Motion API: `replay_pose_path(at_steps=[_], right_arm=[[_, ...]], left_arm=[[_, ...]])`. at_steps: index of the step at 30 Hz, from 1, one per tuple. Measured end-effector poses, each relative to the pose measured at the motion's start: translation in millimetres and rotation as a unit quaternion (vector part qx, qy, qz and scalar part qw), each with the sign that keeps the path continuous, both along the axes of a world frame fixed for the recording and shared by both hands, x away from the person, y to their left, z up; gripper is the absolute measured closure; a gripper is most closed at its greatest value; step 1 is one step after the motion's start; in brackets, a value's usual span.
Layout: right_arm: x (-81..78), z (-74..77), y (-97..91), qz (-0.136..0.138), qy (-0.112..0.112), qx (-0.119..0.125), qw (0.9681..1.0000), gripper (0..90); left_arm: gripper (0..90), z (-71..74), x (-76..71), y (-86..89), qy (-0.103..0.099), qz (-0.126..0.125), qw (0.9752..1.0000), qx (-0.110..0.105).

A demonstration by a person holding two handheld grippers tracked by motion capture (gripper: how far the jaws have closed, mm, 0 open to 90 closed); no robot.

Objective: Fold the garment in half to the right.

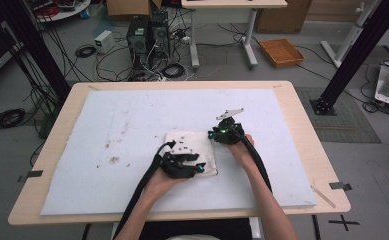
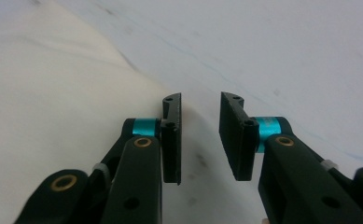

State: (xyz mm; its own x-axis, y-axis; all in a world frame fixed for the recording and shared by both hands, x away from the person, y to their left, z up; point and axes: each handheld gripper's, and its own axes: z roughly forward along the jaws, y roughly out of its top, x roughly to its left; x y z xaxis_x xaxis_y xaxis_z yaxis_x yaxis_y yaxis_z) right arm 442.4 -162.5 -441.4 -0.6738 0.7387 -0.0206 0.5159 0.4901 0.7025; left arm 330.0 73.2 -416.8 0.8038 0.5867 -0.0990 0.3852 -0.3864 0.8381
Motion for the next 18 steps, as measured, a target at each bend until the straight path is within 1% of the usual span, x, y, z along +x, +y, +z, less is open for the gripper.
replay_pose_path(at_steps=[1, 2, 3, 5, 6, 7, 8, 10, 11, 12, 14, 15, 16, 17, 18], right_arm=[[0.2, -1.5, -2.0, -0.002, 0.004, -0.008, 1.0000, 70.4], [-0.4, -1.2, -3.9, -0.002, 0.004, -0.002, 1.0000, 70.4], [-2.5, 1.1, -5.4, -0.004, -0.001, 0.003, 1.0000, 70.4], [-9.4, 8.7, -6.6, 0.002, -0.015, 0.026, 0.9996, 70.4], [-12.8, 13.0, -6.4, 0.010, -0.023, 0.038, 0.9990, 70.4], [-16.4, 17.9, -5.0, 0.016, -0.031, 0.048, 0.9983, 70.3], [-19.4, 22.4, -2.7, 0.023, -0.039, 0.058, 0.9973, 70.3], [-24.6, 30.6, 4.4, 0.040, -0.044, 0.076, 0.9953, 70.3], [-28.1, 33.8, 9.0, 0.050, -0.045, 0.082, 0.9944, 70.3], [-31.1, 35.3, 14.0, 0.064, -0.045, 0.083, 0.9935, 70.3], [-35.4, 33.4, 23.4, 0.083, -0.030, 0.076, 0.9932, 70.3], [-36.6, 30.5, 26.4, 0.089, -0.023, 0.069, 0.9934, 70.3], [-37.1, 27.0, 28.2, 0.092, -0.019, 0.061, 0.9937, 70.3], [-37.2, 23.2, 28.8, 0.091, -0.018, 0.052, 0.9944, 70.4], [-36.8, 19.3, 28.5, 0.089, -0.016, 0.044, 0.9949, 71.1]], left_arm=[[57.7, 2.2, 1.8, 7.2, -0.003, 0.010, 0.9999, -0.004], [57.7, 4.0, 3.6, 14.1, -0.005, 0.021, 0.9997, -0.007], [57.7, 5.4, 5.5, 20.6, -0.007, 0.032, 0.9994, -0.011], [57.7, 7.1, 10.3, 31.3, -0.009, 0.054, 0.9984, -0.014], [57.7, 7.4, 13.5, 35.9, -0.013, 0.063, 0.9979, -0.013], [57.7, 7.2, 17.5, 40.3, -0.016, 0.077, 0.9968, -0.014], [57.8, 6.6, 22.3, 44.0, -0.015, 0.097, 0.9951, -0.014], [58.0, 6.1, 30.7, 50.2, -0.019, 0.136, 0.9905, 0.003], [58.1, 5.4, 35.1, 53.0, -0.019, 0.149, 0.9886, 0.001], [58.4, 4.7, 39.9, 55.3, -0.018, 0.161, 0.9869, 0.001], [59.8, 1.1, 52.2, 57.2, -0.010, 0.176, 0.9843, 0.014], [60.6, -1.5, 58.8, 57.2, 0.000, 0.179, 0.9836, 0.022], [60.7, -4.5, 63.8, 56.6, 0.006, 0.181, 0.9832, 0.024], [60.8, -7.1, 68.0, 55.6, 0.010, 0.182, 0.9829, 0.026], [60.8, -9.5, 71.5, 54.1, 0.014, 0.182, 0.9827, 0.034]])
